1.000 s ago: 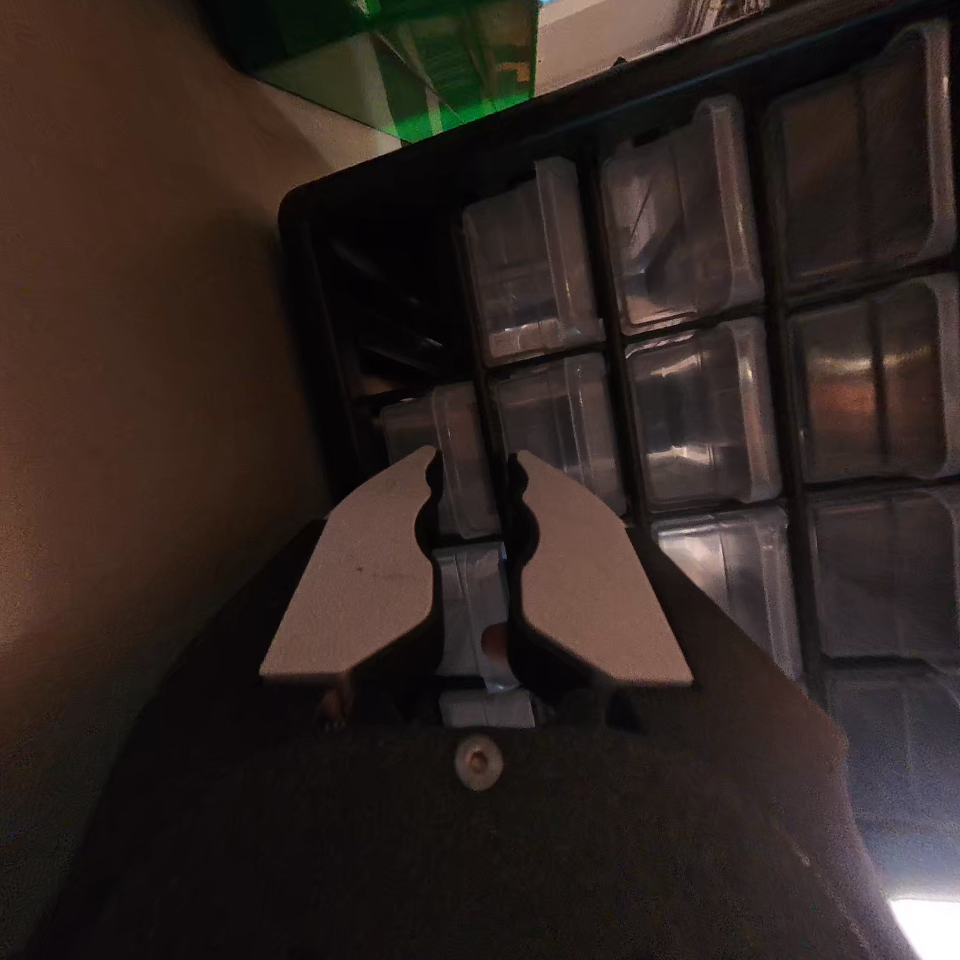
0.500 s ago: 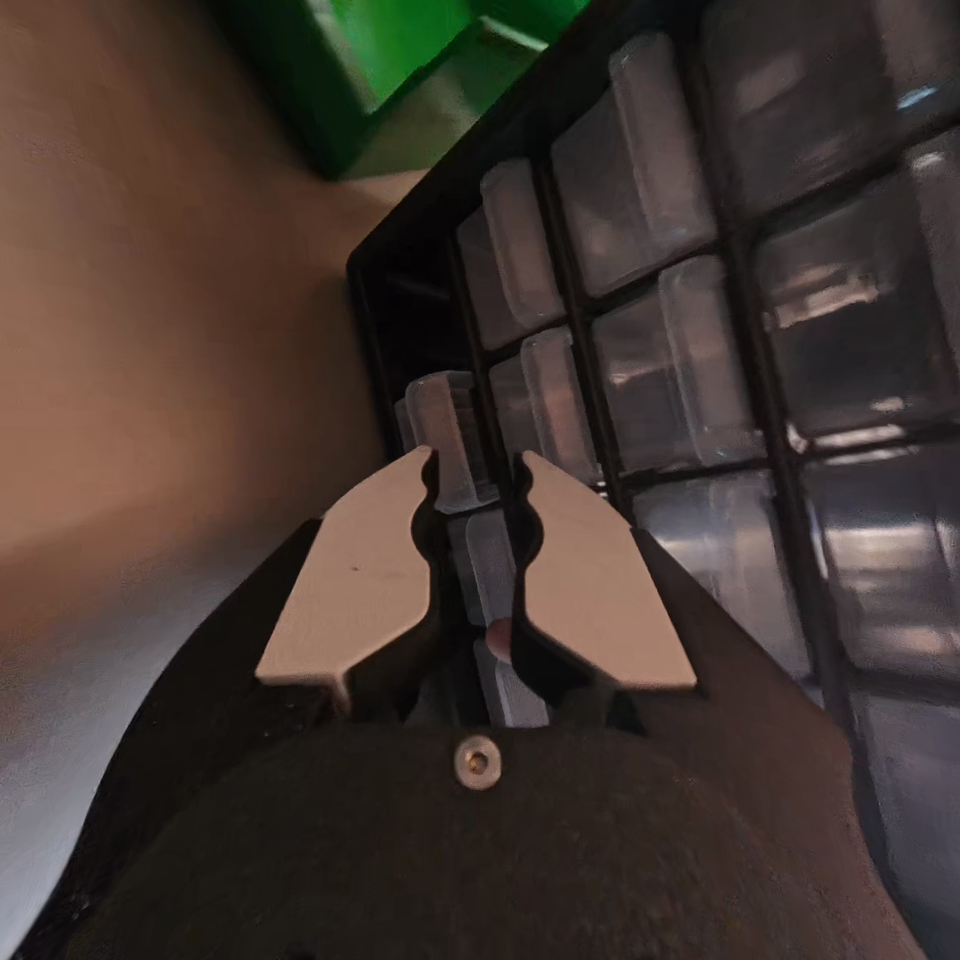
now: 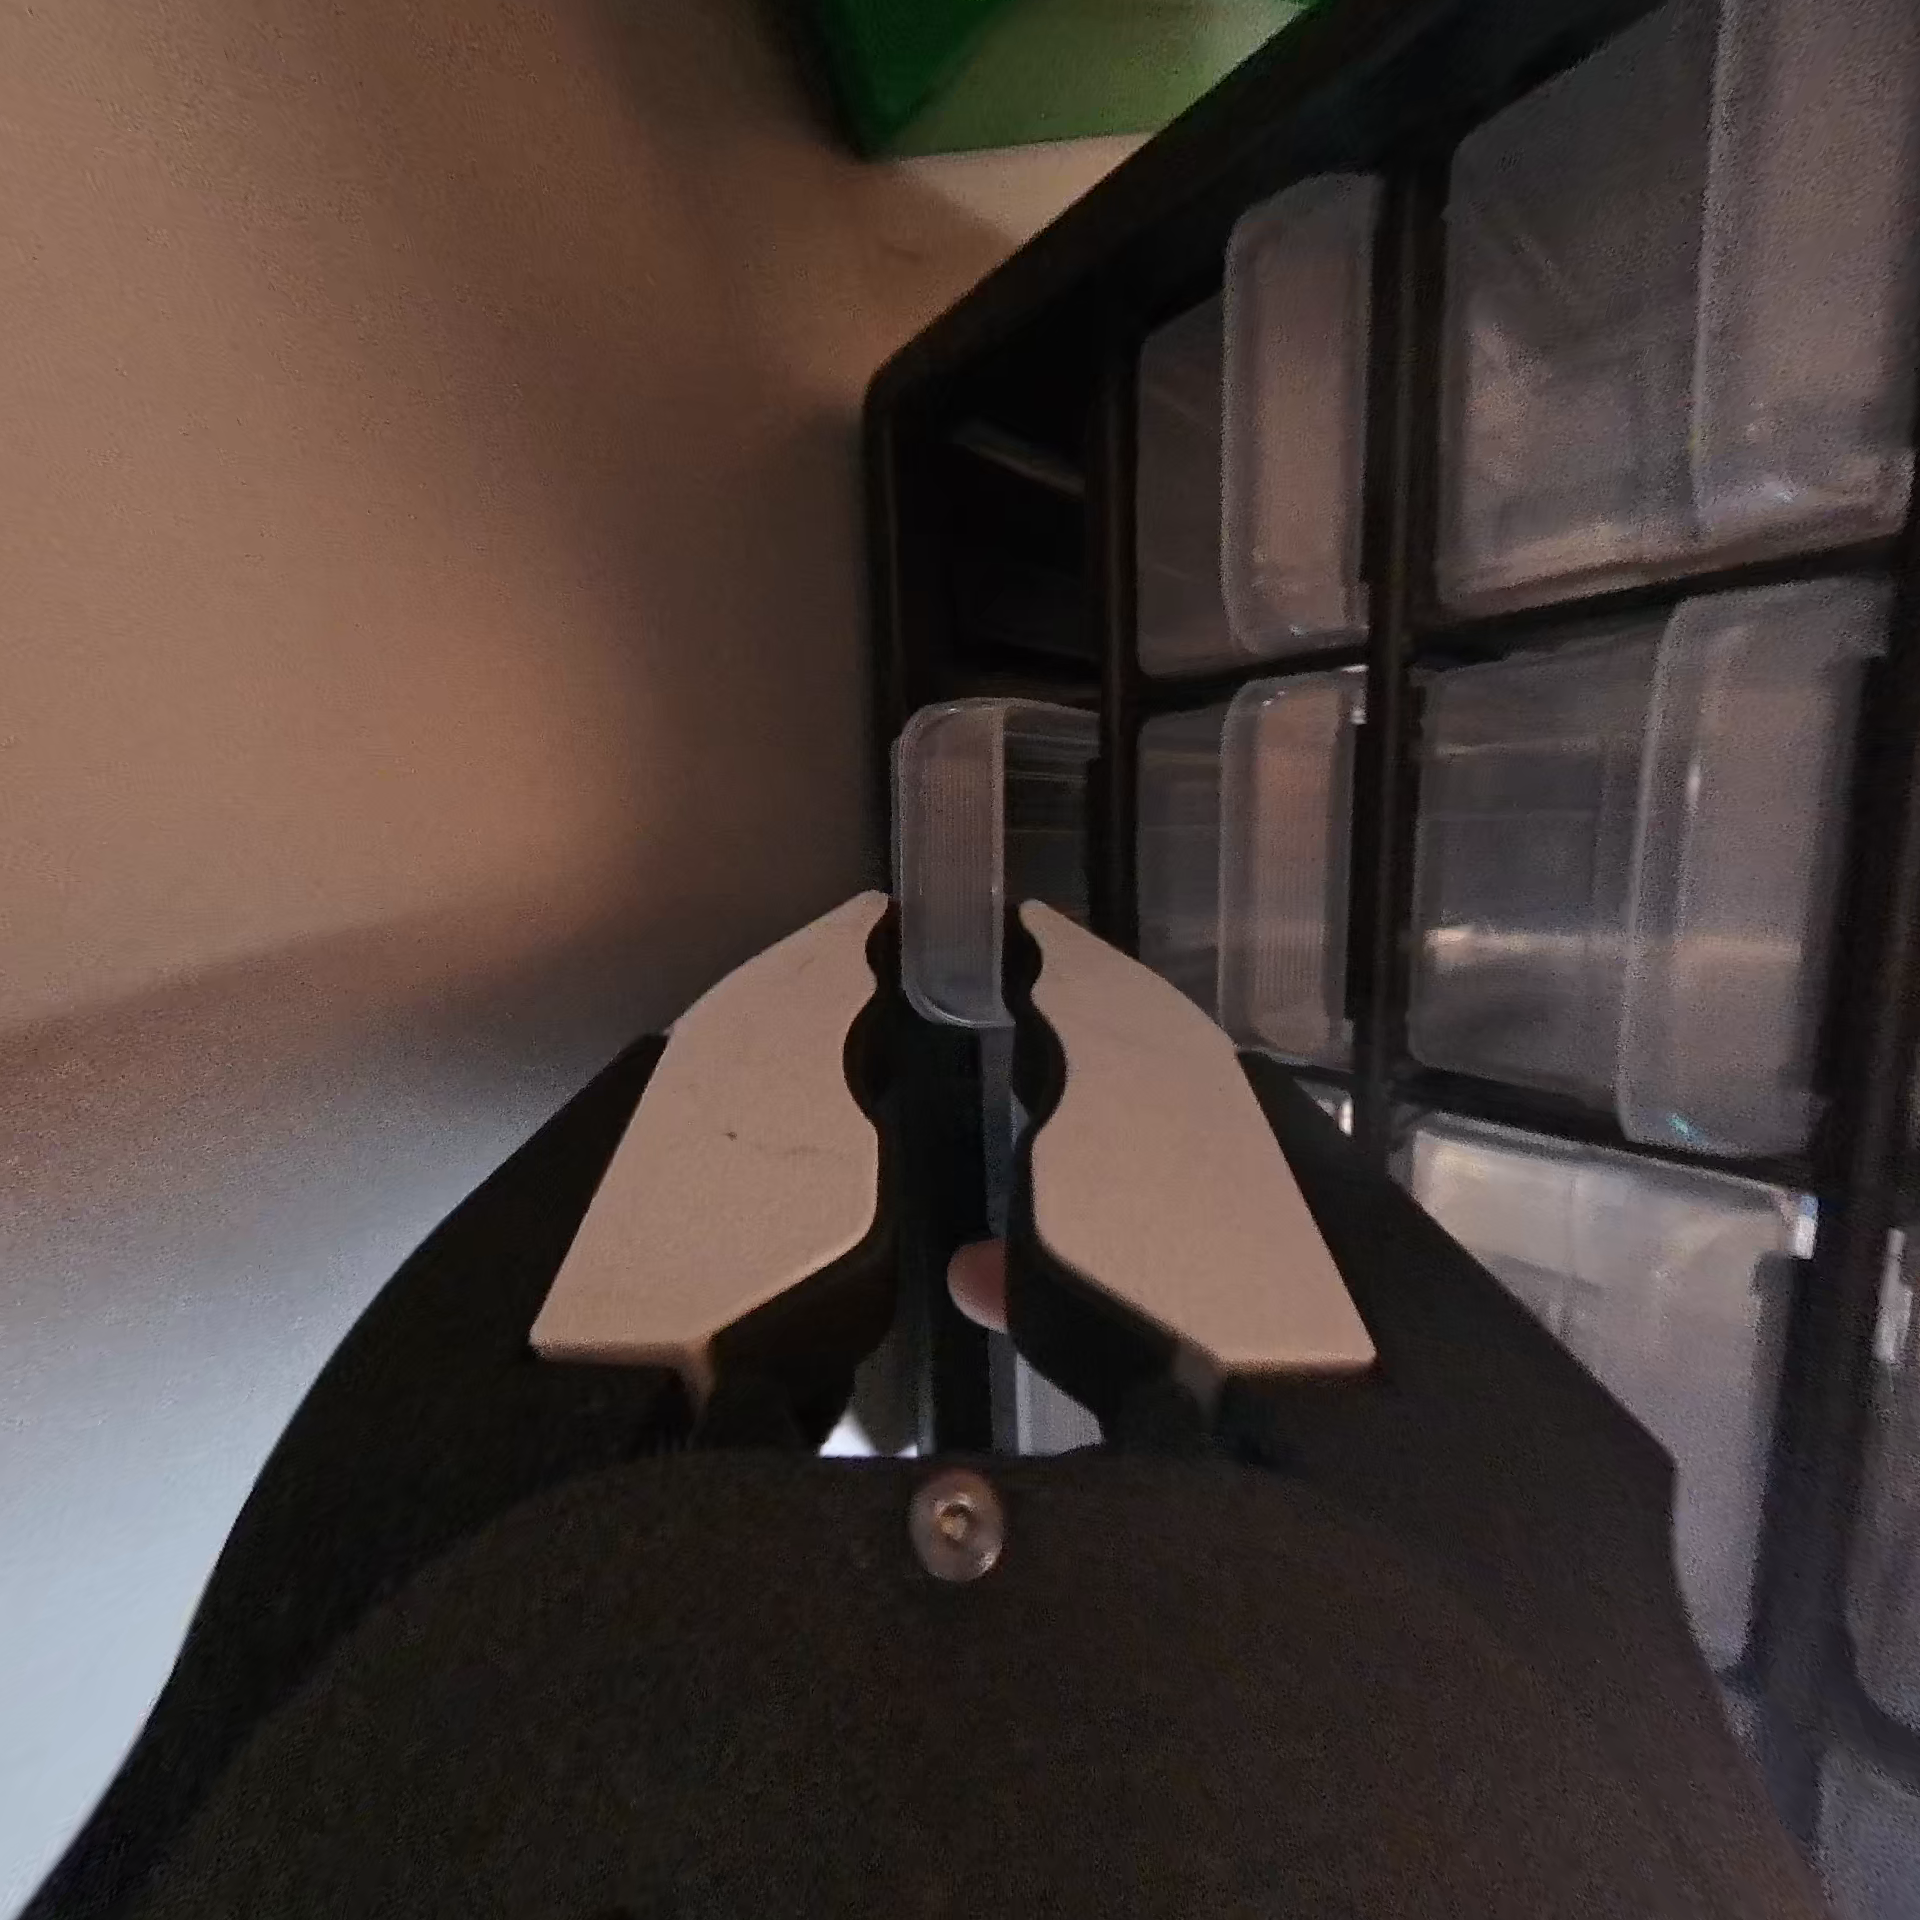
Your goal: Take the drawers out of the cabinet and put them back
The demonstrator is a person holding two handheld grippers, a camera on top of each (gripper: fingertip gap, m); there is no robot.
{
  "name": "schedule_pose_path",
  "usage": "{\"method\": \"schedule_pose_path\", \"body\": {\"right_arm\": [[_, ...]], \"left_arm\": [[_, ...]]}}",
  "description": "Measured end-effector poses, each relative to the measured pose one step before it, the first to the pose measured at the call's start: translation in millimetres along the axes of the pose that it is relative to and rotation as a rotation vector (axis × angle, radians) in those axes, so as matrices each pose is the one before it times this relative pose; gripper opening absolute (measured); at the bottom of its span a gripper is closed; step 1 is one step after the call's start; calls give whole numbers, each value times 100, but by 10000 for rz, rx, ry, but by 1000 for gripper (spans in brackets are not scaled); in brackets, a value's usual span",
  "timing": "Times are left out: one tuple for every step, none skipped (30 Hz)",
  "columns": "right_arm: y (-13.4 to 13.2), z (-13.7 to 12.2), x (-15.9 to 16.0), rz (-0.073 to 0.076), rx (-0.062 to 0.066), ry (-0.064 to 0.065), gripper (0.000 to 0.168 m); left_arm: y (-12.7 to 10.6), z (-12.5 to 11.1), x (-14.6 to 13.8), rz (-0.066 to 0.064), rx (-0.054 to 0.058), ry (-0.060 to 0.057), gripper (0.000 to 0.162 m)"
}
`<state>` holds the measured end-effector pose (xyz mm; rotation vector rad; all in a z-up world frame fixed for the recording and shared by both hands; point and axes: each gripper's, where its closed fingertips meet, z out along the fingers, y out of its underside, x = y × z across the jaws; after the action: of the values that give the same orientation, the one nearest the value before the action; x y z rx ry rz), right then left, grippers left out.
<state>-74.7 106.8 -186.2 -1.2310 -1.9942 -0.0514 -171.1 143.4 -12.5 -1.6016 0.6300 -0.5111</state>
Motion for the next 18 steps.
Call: {"method": "schedule_pose_path", "body": {"right_arm": [[-52,-175,-265,93,-87,-429,18],[-87,-169,-322,137,-59,-479,18],[-102,-181,-349,163,-53,-498,17],[-72,-157,-396,165,-73,-513,18],[-105,-161,-467,162,-55,-572,17],[-82,-72,-555,173,-72,-608,17],[-61,47,-584,151,-93,-582,17],[-45,138,-245,82,-92,-327,18],[-1,147,-47,3,-104,-193,18],[-20,118,-89,69,-57,-239,19],[-55,80,-168,188,-15,-333,20],[-66,96,-283,244,12,-422,20],[-35,170,-252,215,-14,-365,21],[-7,210,-131,111,-17,-211,21],[38,202,-125,7,-43,-125,20],[-54,72,-102,29,8,-38,18],[-12,-36,-105,-15,-11,-13,15],[-20,-33,-294,-37,22,-77,14]], "left_arm": [[0,4,1,20,-10,-10,0],[-1,-1,4,14,-8,-5,0],[-4,2,0,6,-5,-2,0],[3,4,4,2,-3,-1,0],[3,-2,-5,2,-3,-3,0],[-7,3,0,3,-3,-4,0],[4,3,2,5,-4,-2,0],[-5,-5,8,6,-4,-1,1],[5,-4,3,7,-4,-4,1],[-5,8,1,12,-5,-4,1],[-1,-2,9,15,-8,-1,0],[1,3,14,17,-10,-3,0],[1,-4,14,20,-10,-6,0],[-2,-1,-4,22,-7,-8,0],[-4,6,9,18,-7,-5,0],[7,-5,7,14,-6,2,0],[-5,-12,27,12,-4,12,0],[-6,1,30,11,-5,13,0]]}}
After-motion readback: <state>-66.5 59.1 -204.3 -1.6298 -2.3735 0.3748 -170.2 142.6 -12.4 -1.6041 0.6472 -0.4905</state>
